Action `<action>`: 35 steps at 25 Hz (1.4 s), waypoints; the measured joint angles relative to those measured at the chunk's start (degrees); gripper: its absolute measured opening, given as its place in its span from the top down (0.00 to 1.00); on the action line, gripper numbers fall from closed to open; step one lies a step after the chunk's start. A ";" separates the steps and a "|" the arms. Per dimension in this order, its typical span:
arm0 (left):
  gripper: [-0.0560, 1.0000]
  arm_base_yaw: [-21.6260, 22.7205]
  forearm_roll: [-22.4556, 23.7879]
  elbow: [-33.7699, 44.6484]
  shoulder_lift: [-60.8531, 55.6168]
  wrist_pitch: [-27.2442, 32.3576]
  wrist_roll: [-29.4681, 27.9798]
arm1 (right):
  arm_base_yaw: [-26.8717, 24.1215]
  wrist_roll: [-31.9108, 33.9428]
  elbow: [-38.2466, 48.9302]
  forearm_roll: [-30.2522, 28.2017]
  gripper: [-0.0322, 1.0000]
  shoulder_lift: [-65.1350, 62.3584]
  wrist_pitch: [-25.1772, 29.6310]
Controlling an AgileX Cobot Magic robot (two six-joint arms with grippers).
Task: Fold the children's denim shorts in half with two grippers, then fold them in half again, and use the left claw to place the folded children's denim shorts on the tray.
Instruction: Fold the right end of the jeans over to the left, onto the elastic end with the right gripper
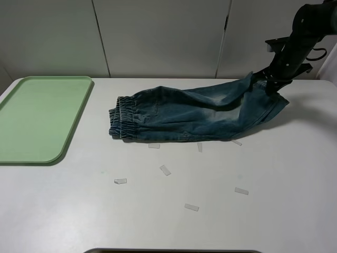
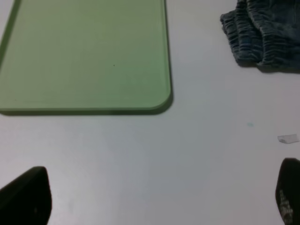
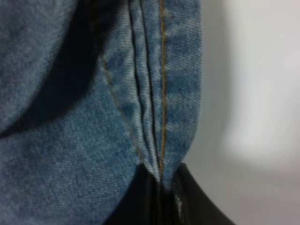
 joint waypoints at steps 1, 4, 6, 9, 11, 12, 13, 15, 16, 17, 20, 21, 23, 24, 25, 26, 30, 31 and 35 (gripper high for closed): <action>0.05 0.00 0.00 0.00 0.00 0.00 0.00 | 0.00 0.27 0.00 -0.45 0.95 -0.54 0.28; 0.05 0.00 0.00 0.00 0.00 0.00 0.00 | 0.00 1.00 0.00 -1.86 0.95 -2.00 2.09; 0.05 0.00 0.00 0.00 0.00 0.00 0.00 | 0.00 1.27 0.00 -2.72 0.95 -2.66 3.38; 0.05 0.00 0.00 0.00 0.00 0.00 0.00 | 0.00 3.04 0.19 -5.95 0.95 -4.49 5.77; 0.05 0.00 0.00 0.00 0.00 0.00 0.00 | 0.00 3.87 0.19 -7.53 0.95 -5.34 6.48; 0.05 0.00 0.00 0.00 0.00 0.00 0.00 | 0.00 4.51 0.19 -8.77 0.95 -6.08 7.05; 0.05 0.00 0.00 0.00 0.00 0.00 0.00 | 0.00 5.19 0.19 -10.01 0.95 -6.80 7.69; 0.05 0.00 0.00 0.00 0.00 0.00 0.00 | 0.00 6.12 0.19 -12.44 0.95 -8.38 8.96; 0.05 0.00 0.00 0.00 0.00 0.00 0.00 | 0.00 6.85 0.19 -14.22 0.95 -9.87 9.97; 0.05 0.00 0.00 0.00 0.00 0.00 0.00 | 0.00 7.28 0.19 -14.90 0.95 -10.69 10.49; 0.05 0.00 0.00 0.00 0.00 0.00 0.00 | 0.00 7.91 0.19 -16.78 0.95 -12.90 11.58; 0.05 0.00 0.00 0.00 0.00 0.00 0.00 | 0.00 7.92 0.19 -17.39 0.95 -13.56 12.24; 0.05 0.00 0.06 0.00 0.00 0.06 0.00 | 0.00 8.06 0.19 -19.43 0.95 -14.69 13.31; 0.05 0.00 0.06 0.00 0.00 0.06 0.00 | 0.00 8.06 0.19 -20.44 0.95 -15.20 13.72; 0.05 0.00 0.06 0.00 0.00 0.06 0.00 | 0.00 8.06 0.19 -21.43 0.95 -15.61 14.23; 0.05 0.00 0.06 0.00 0.00 0.06 0.00 | -0.05 8.06 0.19 -22.38 0.95 -16.11 14.86; 0.05 0.00 0.06 0.00 0.00 0.06 0.00 | -0.17 8.06 0.19 -25.47 0.95 -17.40 16.25; 0.05 0.00 0.06 0.00 0.00 0.06 0.00 | -0.17 8.08 0.19 -26.44 0.95 -17.57 16.31; 0.05 0.00 0.06 0.00 0.00 0.06 0.00 | -0.17 8.08 0.19 -27.92 0.95 -17.77 16.69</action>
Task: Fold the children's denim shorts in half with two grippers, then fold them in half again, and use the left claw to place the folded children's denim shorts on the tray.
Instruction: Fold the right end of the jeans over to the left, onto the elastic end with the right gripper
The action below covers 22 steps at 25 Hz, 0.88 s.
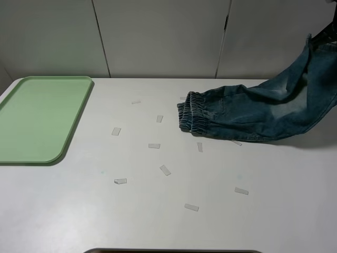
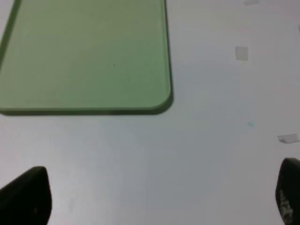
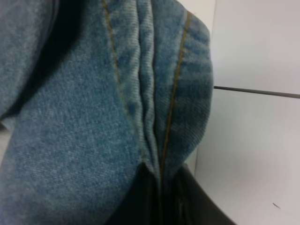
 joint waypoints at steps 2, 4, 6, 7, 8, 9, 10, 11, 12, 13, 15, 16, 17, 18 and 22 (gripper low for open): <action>0.05 0.00 0.00 0.00 0.00 0.00 0.00 | 0.00 0.20 0.00 0.00 0.95 -0.12 0.32; 0.05 0.00 0.00 0.00 0.00 0.00 0.00 | 0.00 0.55 0.00 0.00 0.95 -0.21 0.40; 0.05 0.00 0.00 0.00 0.00 0.00 0.00 | 0.14 1.54 0.00 0.05 0.95 -0.36 0.85; 0.05 0.00 0.00 0.00 0.00 0.00 0.00 | 0.92 2.82 0.00 0.18 0.95 -0.36 1.45; 0.05 0.00 0.00 0.00 0.00 0.00 0.00 | 1.64 3.03 0.00 0.58 0.95 -0.36 1.74; 0.05 0.00 0.00 0.00 0.00 0.00 0.00 | 2.27 3.30 0.00 0.88 0.95 -0.36 2.04; 0.05 0.00 0.00 0.00 0.00 0.00 0.00 | 3.08 3.65 0.00 1.23 0.95 -0.36 2.27; 0.05 0.00 0.00 0.00 0.00 0.00 0.00 | 4.08 4.07 0.00 1.57 0.95 -0.36 2.33; 0.05 0.00 0.00 0.00 0.00 0.00 0.00 | 5.08 4.62 0.00 1.71 0.95 -0.36 2.33; 0.05 0.00 0.00 0.00 0.00 0.00 0.00 | 5.77 5.25 0.00 1.86 0.95 -0.36 2.33; 0.05 0.00 0.00 0.00 0.00 0.00 0.00 | 6.77 5.83 0.00 2.05 0.95 -0.36 2.38; 0.05 0.00 0.00 0.00 0.00 0.00 0.00 | 7.44 6.49 0.00 2.11 0.95 -0.36 2.43; 0.05 0.00 0.00 0.00 0.00 0.00 0.00 | 8.25 7.00 0.00 2.16 0.95 -0.36 2.55; 0.05 0.00 0.00 0.00 0.00 0.00 0.00 | 9.09 7.44 0.11 2.16 0.95 -0.36 2.55; 0.05 0.00 0.00 0.00 0.00 0.00 0.00 | 13.39 10.68 0.53 2.35 0.95 0.24 2.49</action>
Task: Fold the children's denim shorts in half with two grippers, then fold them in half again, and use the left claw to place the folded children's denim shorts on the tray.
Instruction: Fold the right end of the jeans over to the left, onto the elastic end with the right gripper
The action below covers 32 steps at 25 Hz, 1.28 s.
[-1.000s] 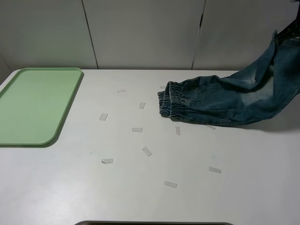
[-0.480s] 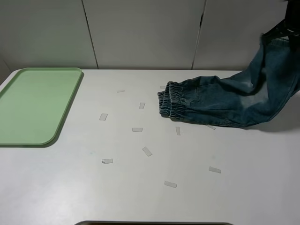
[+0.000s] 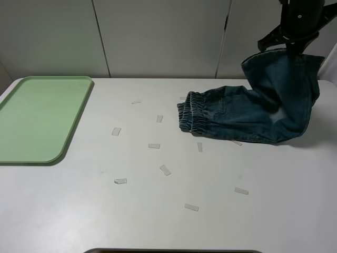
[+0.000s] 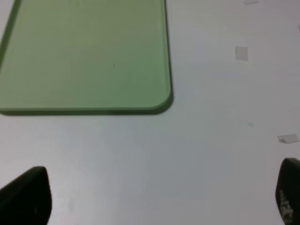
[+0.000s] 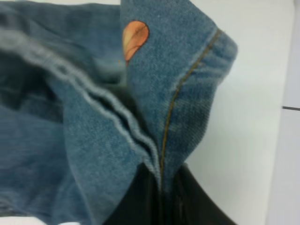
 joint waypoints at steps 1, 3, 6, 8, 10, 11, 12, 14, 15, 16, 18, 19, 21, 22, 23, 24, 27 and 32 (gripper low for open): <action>0.05 0.00 0.00 0.00 0.00 0.00 0.00 | 0.36 0.41 0.08 0.07 0.95 0.19 0.06; 0.05 0.00 0.00 0.00 0.00 0.00 0.00 | 1.38 1.34 0.25 0.38 0.95 0.88 0.17; 0.05 0.00 0.00 0.00 0.00 0.00 0.00 | 2.34 2.32 0.25 0.69 0.95 1.60 0.17; 0.05 0.00 0.00 0.00 0.00 0.00 0.00 | 3.60 3.55 0.29 1.08 0.95 2.59 0.17; 0.05 0.00 0.00 0.00 0.00 0.00 0.00 | 7.12 6.96 0.31 1.36 0.95 4.43 -0.31; 0.05 0.00 0.00 0.00 0.00 0.00 0.00 | 7.77 7.41 0.31 1.47 0.95 4.70 -0.52; 0.05 0.00 0.00 0.00 0.00 0.00 0.00 | 8.53 7.89 0.31 1.53 0.95 4.96 -0.78; 0.05 0.00 0.00 0.00 0.00 0.00 0.00 | 9.98 9.32 0.31 1.70 0.95 5.46 -1.45; 0.05 0.00 0.00 0.00 0.00 0.00 0.00 | 10.46 9.91 0.31 1.77 0.95 5.62 -1.51; 0.05 0.00 0.00 0.00 0.00 0.00 0.00 | 10.98 10.54 0.31 1.89 0.95 5.76 -1.57; 0.05 0.00 0.00 0.00 0.00 0.00 0.00 | 11.49 11.17 0.31 2.07 0.95 5.87 -1.57; 0.05 0.00 0.00 0.00 0.00 0.00 0.00 | 11.91 11.62 0.31 2.16 0.95 5.93 -1.69; 0.05 0.00 0.00 0.00 0.00 0.00 0.00 | 12.97 12.68 0.31 2.16 0.95 6.22 -2.07; 0.05 0.00 0.00 0.00 0.00 0.00 0.00 | 13.81 13.25 0.31 2.21 0.95 6.51 -2.80; 0.05 0.00 0.00 0.00 0.00 0.00 0.00 | 15.11 14.27 0.31 2.37 0.95 7.39 -3.52; 0.05 0.00 0.00 0.00 0.00 0.00 0.00 | 15.58 14.46 0.31 2.38 0.95 7.67 -3.51; 0.05 0.00 0.00 0.00 0.00 0.00 0.00 | 17.09 14.88 0.31 2.98 0.95 8.81 -3.67; 0.05 0.00 -0.05 0.00 0.00 -0.05 0.00 | 18.10 14.95 0.31 3.98 0.95 9.28 -5.01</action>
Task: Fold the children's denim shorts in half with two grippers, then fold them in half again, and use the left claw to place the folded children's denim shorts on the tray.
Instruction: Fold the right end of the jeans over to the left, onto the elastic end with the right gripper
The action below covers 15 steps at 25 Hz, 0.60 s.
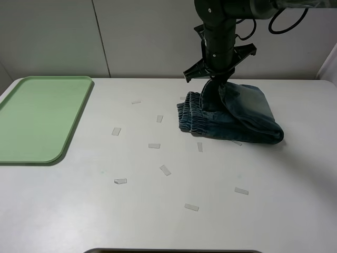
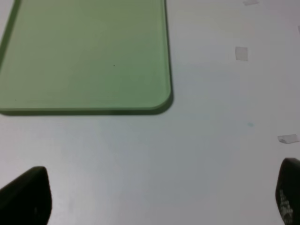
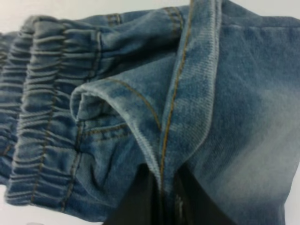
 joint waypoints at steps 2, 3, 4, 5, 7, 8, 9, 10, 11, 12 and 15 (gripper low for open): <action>0.05 0.00 0.00 0.00 0.00 0.00 0.00 | 0.00 0.04 0.00 0.18 0.95 0.00 -0.60; 0.05 0.00 0.00 0.00 0.00 0.00 0.00 | 0.00 0.24 0.00 0.30 0.89 0.00 -0.77; 0.05 0.00 0.00 0.00 0.00 0.00 0.00 | 0.00 0.42 0.00 1.04 0.79 0.00 -0.95; 0.05 0.00 0.00 0.00 0.00 0.00 0.00 | 0.00 0.83 0.00 2.01 0.66 0.00 -1.17; 0.05 0.00 0.00 0.00 0.00 0.00 0.00 | 0.00 1.36 0.00 4.62 0.44 0.00 -1.31; 0.05 0.00 0.00 0.00 0.00 0.00 0.00 | 0.00 1.40 0.00 6.42 0.37 0.00 -1.31; 0.05 0.00 0.00 0.00 0.00 0.00 0.00 | 0.00 1.40 0.00 6.42 0.37 0.00 -1.31; 0.05 0.00 0.00 0.00 0.00 0.00 0.00 | 0.00 1.47 0.00 7.51 0.34 0.00 -1.31; 0.05 0.00 0.00 0.00 0.00 0.00 0.00 | 0.00 1.52 0.00 8.24 0.32 0.00 -1.31; 0.05 0.00 0.00 0.00 0.00 0.00 0.00 | 0.00 1.52 0.00 8.93 0.31 0.00 -1.26; 0.05 0.00 0.00 0.00 0.00 0.00 0.00 | 0.00 1.52 -0.58 8.97 0.30 0.00 -0.32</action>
